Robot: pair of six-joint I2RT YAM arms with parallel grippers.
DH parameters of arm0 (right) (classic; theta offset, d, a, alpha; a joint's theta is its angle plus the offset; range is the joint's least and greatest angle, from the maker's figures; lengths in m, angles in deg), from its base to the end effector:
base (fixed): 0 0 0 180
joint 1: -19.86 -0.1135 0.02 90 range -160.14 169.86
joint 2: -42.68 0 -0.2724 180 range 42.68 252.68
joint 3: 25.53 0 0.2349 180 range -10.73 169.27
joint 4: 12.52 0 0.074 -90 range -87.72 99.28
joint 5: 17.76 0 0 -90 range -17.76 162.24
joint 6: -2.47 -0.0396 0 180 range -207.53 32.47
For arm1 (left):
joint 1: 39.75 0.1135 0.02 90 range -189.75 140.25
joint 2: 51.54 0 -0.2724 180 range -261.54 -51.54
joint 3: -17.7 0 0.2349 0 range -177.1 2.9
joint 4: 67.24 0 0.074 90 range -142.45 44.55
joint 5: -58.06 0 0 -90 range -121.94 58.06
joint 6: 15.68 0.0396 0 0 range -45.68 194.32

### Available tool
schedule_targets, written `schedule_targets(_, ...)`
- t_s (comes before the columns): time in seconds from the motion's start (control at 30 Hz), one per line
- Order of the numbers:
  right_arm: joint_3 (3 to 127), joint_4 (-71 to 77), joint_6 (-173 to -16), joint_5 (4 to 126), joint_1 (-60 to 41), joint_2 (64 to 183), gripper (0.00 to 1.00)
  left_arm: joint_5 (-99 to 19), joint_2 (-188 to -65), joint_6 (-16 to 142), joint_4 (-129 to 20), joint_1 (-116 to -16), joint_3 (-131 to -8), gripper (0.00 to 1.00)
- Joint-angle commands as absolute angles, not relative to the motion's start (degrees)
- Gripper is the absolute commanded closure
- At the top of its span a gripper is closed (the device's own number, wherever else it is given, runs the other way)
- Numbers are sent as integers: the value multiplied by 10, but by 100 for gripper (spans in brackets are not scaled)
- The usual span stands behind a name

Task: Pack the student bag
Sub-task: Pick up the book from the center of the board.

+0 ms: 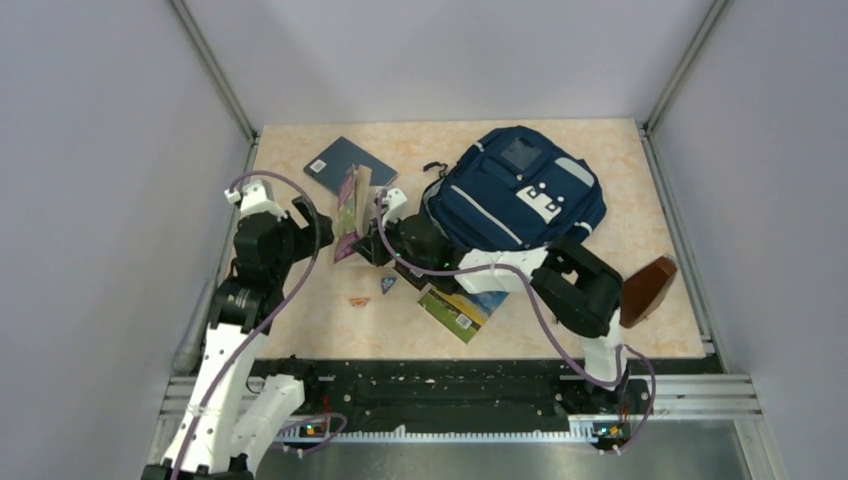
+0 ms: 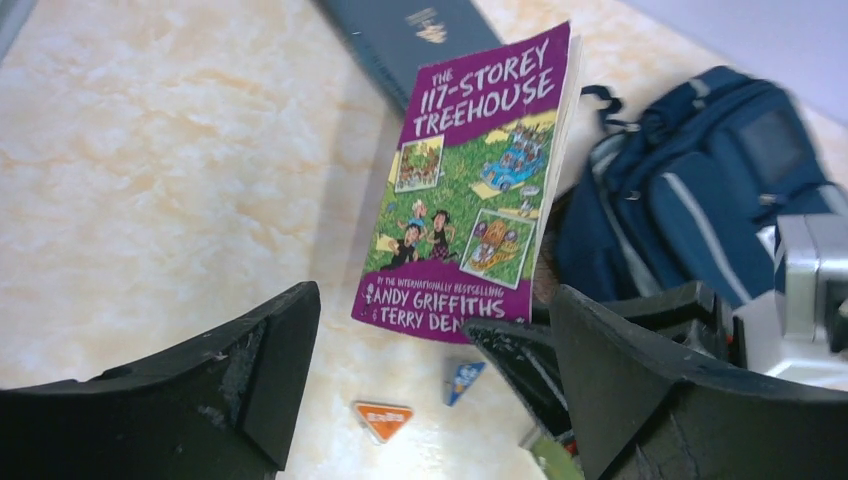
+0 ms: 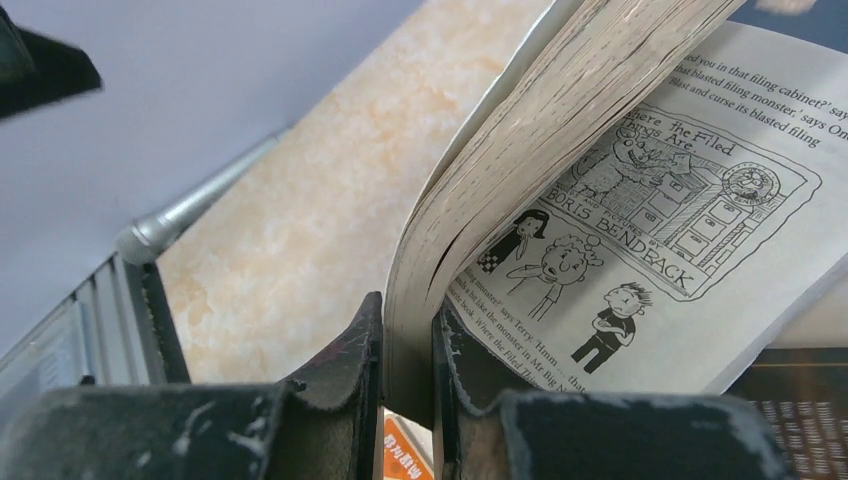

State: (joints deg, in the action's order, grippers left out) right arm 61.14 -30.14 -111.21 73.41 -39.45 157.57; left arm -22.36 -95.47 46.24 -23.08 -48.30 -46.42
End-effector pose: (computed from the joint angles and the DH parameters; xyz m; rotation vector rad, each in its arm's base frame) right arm 0.2320 0.3894 0.2286 -0.5582 1.7890 1.0165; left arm 0.1469 -0.0154 0.3376 -0.4440 1.9413 -0.2478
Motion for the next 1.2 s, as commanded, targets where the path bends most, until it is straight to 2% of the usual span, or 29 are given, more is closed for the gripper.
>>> schedule_targets(0.0, 587, -451, -1084, 692, -373, 1444, 100, -305, -907, 422, -239, -476, -472, 10)
schedule_targets(0.37, 430, -508, -1043, 614, -352, 1199, 100, -475, -866, 355, -324, -473, -486, 9)
schedule_targets(0.53, 391, -522, -1050, 561, -352, 1114, 100, -612, -872, 314, -420, -473, -484, 9)
schedule_targets(0.8, 368, -542, -1077, 499, -352, 1065, 100, -741, -901, 250, -518, -473, -487, 8)
schedule_targets(0.93, 371, -554, -1084, 473, -352, 1064, 100, -771, -914, 217, -573, -473, -475, 6)
schedule_targets(1.17, 381, -563, -1093, 445, -352, 1082, 100, -821, -931, 156, -650, -474, -470, 8)
